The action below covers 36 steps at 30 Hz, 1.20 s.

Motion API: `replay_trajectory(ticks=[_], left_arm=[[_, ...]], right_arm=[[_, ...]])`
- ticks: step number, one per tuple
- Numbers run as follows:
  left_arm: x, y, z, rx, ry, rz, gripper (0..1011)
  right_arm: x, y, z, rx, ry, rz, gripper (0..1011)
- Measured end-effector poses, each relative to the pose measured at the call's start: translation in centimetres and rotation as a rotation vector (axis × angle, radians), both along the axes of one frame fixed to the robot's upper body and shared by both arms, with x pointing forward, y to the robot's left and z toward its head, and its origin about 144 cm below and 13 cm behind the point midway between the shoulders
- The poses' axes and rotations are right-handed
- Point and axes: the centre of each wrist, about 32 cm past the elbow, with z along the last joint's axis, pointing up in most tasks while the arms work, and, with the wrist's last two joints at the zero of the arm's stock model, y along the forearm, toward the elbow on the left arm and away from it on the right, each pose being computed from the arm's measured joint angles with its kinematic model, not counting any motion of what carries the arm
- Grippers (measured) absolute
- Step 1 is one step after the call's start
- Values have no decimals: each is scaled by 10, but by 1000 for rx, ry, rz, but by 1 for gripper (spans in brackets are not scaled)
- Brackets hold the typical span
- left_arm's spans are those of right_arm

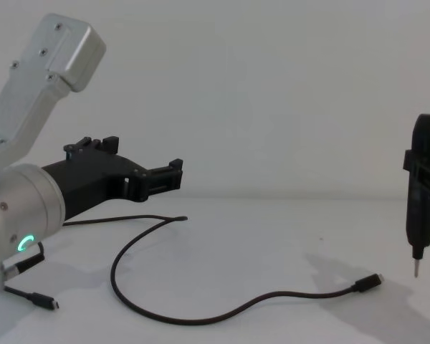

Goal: Pick up the data cable with the one hand.

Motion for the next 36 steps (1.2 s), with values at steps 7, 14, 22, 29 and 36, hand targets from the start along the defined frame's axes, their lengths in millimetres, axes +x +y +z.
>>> replay_trajectory(ticks=[7, 14, 22, 29, 36], left_arm=[[0, 0, 0, 0, 0, 0, 1001], [0, 0, 0, 0, 0, 0, 1001], [0, 0, 0, 0, 0, 0, 1001], [0, 0, 0, 0, 0, 0, 1000], [0, 0, 0, 0, 0, -1, 1000]], right_arm=[[0, 0, 0, 0, 0, 0, 274], [0, 0, 0, 0, 0, 0, 275], [0, 0, 0, 0, 0, 0, 274], [0, 0, 0, 0, 0, 0, 275], [0, 0, 0, 0, 0, 0, 275]])
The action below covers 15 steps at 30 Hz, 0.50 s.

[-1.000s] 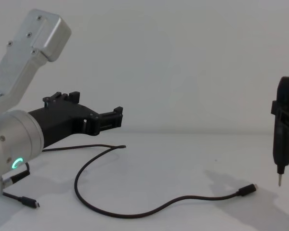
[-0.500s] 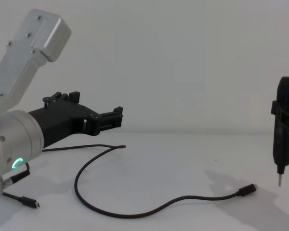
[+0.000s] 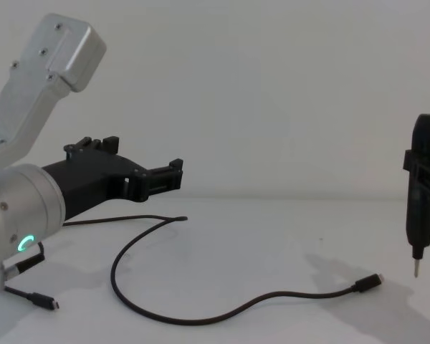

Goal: Pick up the data cable with the one hand.

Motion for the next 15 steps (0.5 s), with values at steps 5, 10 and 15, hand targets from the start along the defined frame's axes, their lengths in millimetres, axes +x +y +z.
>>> replay_trajectory(ticks=[5, 10, 15], left_arm=[[0, 0, 1, 7, 8, -11, 1001], [1, 0, 4, 27, 40, -51, 1001], [1, 1, 8, 49, 74, -99, 1000]], right_arm=[[0, 0, 0, 0, 0, 0, 275], [0, 0, 0, 0, 0, 0, 274], [0, 0, 0, 0, 0, 0, 274]])
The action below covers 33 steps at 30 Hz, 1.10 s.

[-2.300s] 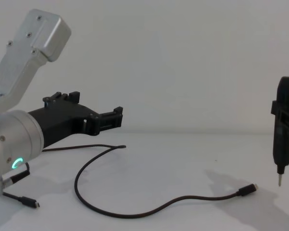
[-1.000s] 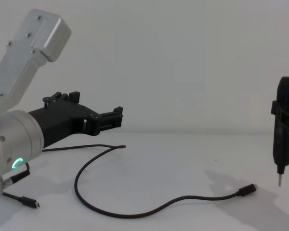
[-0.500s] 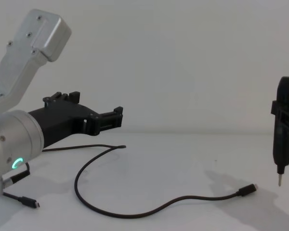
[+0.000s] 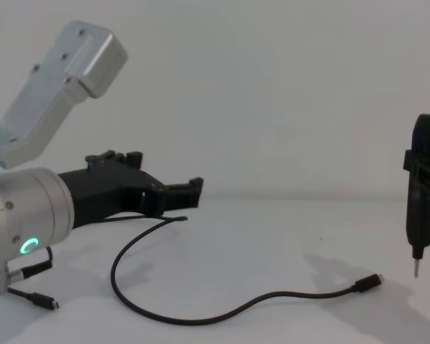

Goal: Pick up the data cable with the one hand.

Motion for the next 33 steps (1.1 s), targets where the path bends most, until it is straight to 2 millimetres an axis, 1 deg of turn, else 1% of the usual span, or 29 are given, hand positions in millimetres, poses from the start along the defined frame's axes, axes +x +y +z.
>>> replay_trajectory(ticks=[20, 27, 33], left_arm=[[11, 5, 19, 149, 131, -286, 1001], [21, 5, 24, 203, 180, -395, 1000], [36, 1, 26, 251, 243, -482, 1000]], right_arm=[[0, 0, 0, 0, 0, 0, 274], [0, 0, 0, 0, 0, 0, 274], [0, 0, 0, 0, 0, 0, 274]])
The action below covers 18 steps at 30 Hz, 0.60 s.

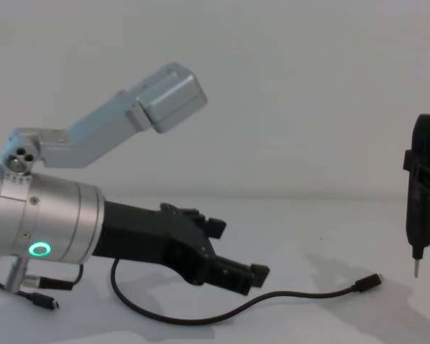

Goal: Pick up the data cable with the one hand.

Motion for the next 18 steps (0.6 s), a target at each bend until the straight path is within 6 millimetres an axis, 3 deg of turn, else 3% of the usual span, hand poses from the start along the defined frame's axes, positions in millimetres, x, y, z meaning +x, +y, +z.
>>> replay_trajectory(ticks=[18], left_arm=[[31, -14, -11, 34, 106, -45, 1001]], right_arm=[[0, 0, 0, 0, 0, 0, 274]])
